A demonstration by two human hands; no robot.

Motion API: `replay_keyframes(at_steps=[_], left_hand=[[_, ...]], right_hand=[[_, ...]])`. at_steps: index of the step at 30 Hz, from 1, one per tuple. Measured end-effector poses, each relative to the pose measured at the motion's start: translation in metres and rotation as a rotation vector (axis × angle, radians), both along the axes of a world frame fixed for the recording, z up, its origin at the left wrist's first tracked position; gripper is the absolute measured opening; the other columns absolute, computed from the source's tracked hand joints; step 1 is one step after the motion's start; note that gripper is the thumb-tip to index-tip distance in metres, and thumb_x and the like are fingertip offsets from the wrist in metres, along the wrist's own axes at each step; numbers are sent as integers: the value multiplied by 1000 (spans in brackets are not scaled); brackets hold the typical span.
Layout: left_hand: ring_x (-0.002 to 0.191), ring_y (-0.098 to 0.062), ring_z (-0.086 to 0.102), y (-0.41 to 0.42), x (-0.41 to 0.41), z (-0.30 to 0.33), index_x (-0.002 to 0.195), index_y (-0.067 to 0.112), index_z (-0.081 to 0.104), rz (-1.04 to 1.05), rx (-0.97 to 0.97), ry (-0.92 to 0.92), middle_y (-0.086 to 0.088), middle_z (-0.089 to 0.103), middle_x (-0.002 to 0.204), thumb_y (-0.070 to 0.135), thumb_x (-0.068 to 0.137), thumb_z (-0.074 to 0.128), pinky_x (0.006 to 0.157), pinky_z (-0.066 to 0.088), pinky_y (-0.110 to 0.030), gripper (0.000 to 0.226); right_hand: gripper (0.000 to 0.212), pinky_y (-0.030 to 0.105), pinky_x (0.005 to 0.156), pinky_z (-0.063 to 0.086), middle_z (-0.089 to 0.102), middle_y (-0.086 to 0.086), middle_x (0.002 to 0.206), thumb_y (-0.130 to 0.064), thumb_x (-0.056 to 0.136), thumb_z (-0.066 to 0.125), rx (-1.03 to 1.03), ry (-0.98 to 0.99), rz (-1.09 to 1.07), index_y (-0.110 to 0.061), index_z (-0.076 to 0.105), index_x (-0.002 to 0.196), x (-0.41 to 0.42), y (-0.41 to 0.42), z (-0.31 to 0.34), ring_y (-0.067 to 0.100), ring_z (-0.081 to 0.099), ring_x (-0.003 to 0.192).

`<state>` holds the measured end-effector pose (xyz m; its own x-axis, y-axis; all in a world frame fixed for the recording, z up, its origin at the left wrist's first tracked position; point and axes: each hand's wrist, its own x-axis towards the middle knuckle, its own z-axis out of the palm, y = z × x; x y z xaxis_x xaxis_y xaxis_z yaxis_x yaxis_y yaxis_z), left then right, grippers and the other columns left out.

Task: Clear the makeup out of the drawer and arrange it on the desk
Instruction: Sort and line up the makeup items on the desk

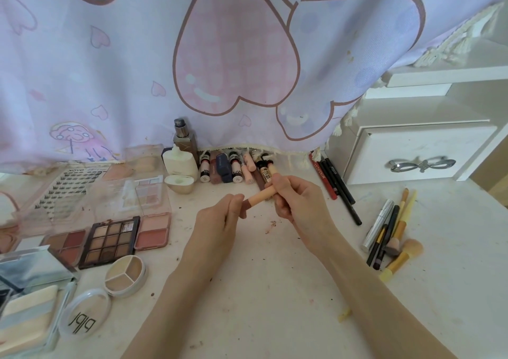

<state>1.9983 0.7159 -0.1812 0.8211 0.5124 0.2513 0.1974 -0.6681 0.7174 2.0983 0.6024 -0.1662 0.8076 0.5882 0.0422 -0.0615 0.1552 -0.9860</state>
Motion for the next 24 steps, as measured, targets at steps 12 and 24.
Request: replay_keyframes(at_steps=[12, 24], left_hand=[[56, -16, 46, 5, -4, -3, 71, 25, 57, 47, -77, -1, 6, 48, 57, 45, 92, 31, 59, 39, -35, 39], [52, -5, 42, 6, -5, 0, 88, 24, 56, 56, -124, -113, 7, 48, 58, 36, 90, 49, 51, 34, -16, 14]], right_hand=[[29, 18, 43, 26, 43, -2, 50, -23, 94, 53, -5, 148, -10, 0, 65, 81, 8, -6, -1, 10, 30, 45], [24, 21, 44, 24, 43, 1, 52, -17, 96, 49, 20, 247, -31, -3, 64, 83, 14, -7, -2, 12, 30, 46]])
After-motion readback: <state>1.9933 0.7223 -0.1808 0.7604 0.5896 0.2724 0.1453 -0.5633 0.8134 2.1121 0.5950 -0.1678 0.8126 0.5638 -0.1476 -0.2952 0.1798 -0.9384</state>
